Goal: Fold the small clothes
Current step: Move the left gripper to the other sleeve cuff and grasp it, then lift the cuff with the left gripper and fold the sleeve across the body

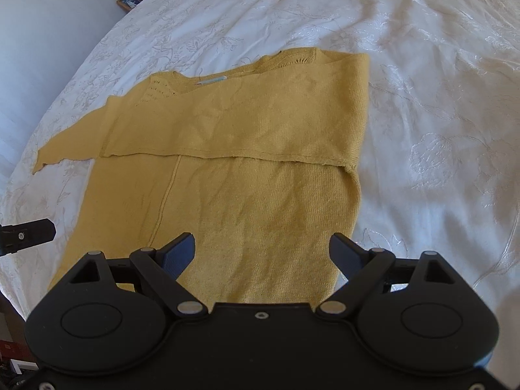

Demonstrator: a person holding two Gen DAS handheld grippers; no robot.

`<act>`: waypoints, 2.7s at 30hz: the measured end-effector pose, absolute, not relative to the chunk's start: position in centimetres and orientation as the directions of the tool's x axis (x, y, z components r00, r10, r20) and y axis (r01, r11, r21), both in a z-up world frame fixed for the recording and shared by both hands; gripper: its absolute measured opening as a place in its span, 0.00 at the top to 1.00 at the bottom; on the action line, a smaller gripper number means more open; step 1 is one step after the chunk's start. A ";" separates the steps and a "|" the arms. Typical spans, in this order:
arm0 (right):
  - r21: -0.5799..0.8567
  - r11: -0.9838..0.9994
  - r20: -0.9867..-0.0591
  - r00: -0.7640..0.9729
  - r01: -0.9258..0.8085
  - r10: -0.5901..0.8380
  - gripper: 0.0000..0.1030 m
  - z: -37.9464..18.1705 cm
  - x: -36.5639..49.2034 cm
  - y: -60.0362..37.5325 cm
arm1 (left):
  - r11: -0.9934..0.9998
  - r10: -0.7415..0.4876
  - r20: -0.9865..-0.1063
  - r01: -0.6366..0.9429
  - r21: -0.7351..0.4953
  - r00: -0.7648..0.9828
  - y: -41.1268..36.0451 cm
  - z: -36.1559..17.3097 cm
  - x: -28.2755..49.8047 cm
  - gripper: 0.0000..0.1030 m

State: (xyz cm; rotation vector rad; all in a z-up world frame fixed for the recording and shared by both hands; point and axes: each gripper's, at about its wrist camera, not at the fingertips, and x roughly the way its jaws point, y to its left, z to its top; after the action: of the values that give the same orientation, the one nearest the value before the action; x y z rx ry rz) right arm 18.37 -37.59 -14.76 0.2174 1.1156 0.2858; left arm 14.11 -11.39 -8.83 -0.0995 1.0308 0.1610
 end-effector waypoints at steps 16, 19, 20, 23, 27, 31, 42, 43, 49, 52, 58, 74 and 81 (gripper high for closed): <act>0.230 0.973 -0.873 0.439 -0.008 0.210 0.12 -12.6 21.0 -29.6 | 0.985 0.028 -0.832 -0.158 -0.072 0.554 5.6 -10.7 17.8 0.15; 0.231 0.973 -0.873 0.444 0.006 0.205 0.12 -12.4 21.2 -27.6 | 0.977 0.051 -0.833 -0.202 -0.074 0.551 10.9 -11.1 19.1 0.15; 0.227 0.974 -0.873 0.445 0.009 0.200 0.12 -12.2 21.3 -26.8 | 0.974 0.060 -0.836 -0.214 -0.070 0.546 12.5 -11.2 19.6 0.15; 0.214 0.977 -0.875 0.447 0.017 0.184 0.12 -11.8 21.6 -24.7 | 0.971 0.088 -0.841 -0.234 -0.047 0.534 17.1 -11.4 21.2 0.15; 0.211 0.977 -0.877 0.446 0.024 0.179 0.12 -11.1 22.4 -22.1 | 0.971 0.152 -0.836 -0.236 0.028 0.528 22.7 -11.4 23.7 0.15; 0.207 0.978 -0.873 0.450 -0.003 0.186 0.11 -10.2 23.5 -19.8 | 0.967 0.175 -0.832 -0.250 0.046 0.527 27.1 -11.3 26.1 0.15; 0.180 0.982 -0.888 0.420 -0.051 0.184 0.11 -9.7 26.2 -15.9 | 0.956 0.150 -0.848 -0.293 -0.007 0.508 35.0 -14.7 31.6 0.15; 0.175 0.983 -0.892 0.413 -0.056 0.183 0.11 -9.8 26.5 -15.7 | 0.958 0.138 -0.855 -0.286 -0.013 0.500 35.3 -15.2 32.0 0.15; 0.160 0.984 -0.909 0.377 -0.081 0.179 0.11 -10.8 27.7 -14.7 | 0.966 0.062 -0.880 -0.249 -0.066 0.472 36.1 -17.4 33.4 0.15; 0.156 0.984 -0.914 0.365 -0.091 0.179 0.11 -11.2 28.1 -14.4 | 0.961 0.024 -0.872 -0.251 -0.114 0.489 36.7 -17.6 33.5 0.17; 0.162 0.983 -0.915 0.361 -0.086 0.182 0.11 -11.3 28.1 -14.4 | 0.953 -0.064 -0.875 -0.229 -0.196 0.481 36.7 -17.1 34.4 0.88; 0.221 0.974 -0.883 0.414 -0.044 0.219 0.11 -9.8 23.6 -19.2 | 0.905 -0.303 -0.706 -0.039 -0.423 0.640 24.4 -5.6 34.4 0.90; 0.273 0.961 -0.863 0.429 -0.047 0.266 0.11 -10.4 21.4 -22.9 | 0.877 -0.410 -0.629 0.095 -0.471 0.661 13.5 -1.2 34.8 0.90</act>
State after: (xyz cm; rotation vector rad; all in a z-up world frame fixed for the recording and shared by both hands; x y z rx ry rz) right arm 21.44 -22.87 -10.36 0.2200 1.1121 0.1975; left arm 34.81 13.48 -1.19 -0.4228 0.8031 -0.2952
